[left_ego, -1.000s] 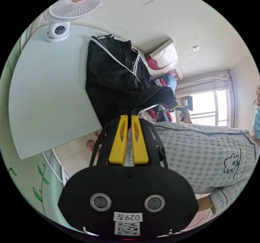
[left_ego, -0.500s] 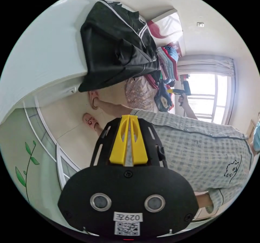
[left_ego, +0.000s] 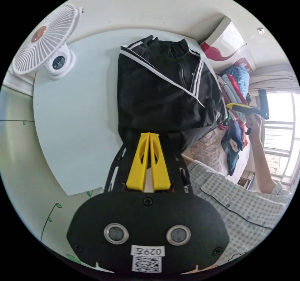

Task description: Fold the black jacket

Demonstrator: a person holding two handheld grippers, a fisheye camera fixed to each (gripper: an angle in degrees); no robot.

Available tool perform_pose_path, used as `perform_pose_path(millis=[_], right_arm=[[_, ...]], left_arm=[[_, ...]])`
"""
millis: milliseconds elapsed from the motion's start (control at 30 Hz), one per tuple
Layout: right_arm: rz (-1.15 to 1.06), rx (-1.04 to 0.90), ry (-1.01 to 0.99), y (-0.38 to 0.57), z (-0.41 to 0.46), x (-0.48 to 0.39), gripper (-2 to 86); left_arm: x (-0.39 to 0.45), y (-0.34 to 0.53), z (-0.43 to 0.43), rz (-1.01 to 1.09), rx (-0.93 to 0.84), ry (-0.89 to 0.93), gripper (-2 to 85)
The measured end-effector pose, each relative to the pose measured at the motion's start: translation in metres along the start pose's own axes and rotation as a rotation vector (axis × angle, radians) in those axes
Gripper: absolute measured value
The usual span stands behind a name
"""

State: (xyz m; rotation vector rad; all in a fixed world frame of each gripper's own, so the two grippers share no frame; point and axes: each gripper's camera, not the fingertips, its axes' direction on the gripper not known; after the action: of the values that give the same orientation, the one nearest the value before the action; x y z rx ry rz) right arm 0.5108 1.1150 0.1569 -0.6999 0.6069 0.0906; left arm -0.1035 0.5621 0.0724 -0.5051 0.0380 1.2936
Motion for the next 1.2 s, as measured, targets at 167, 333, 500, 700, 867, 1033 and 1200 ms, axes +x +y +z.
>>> perform_pose_path(millis=[167,333,500,700,867,1033,1200], right_arm=[[-0.023,-0.168,0.323,-0.08,0.069,-0.03,-0.5],[-0.099,-0.244,0.431,-0.122,0.094,-0.064,-0.5],[-0.171,-0.226,0.453,-0.165,0.105,-0.088,-0.6],[-0.147,-0.169,0.372,-0.253,0.107,-0.092,-0.6],[-0.053,-0.171,0.214,-0.312,0.106,-0.077,-0.6],[-0.132,-0.033,0.029,-0.285,0.079,-0.097,-0.5],[-0.204,-0.112,-0.082,-0.253,0.109,-0.125,-0.5]], left_arm=[[0.014,-0.076,0.038,-0.033,-0.123,-0.023,-1.0],[0.032,-0.115,0.05,-0.067,-0.172,-0.136,-1.0],[0.037,-0.153,0.048,-0.072,-0.127,-0.216,-1.0],[0.024,-0.229,0.043,-0.117,-0.12,-0.32,-1.0],[-0.001,-0.272,0.039,-0.151,-0.136,-0.264,-1.0],[0.018,-0.241,0.02,-0.095,0.003,-0.07,-1.0],[0.03,-0.229,0.048,-0.042,-0.068,-0.086,-1.0]])
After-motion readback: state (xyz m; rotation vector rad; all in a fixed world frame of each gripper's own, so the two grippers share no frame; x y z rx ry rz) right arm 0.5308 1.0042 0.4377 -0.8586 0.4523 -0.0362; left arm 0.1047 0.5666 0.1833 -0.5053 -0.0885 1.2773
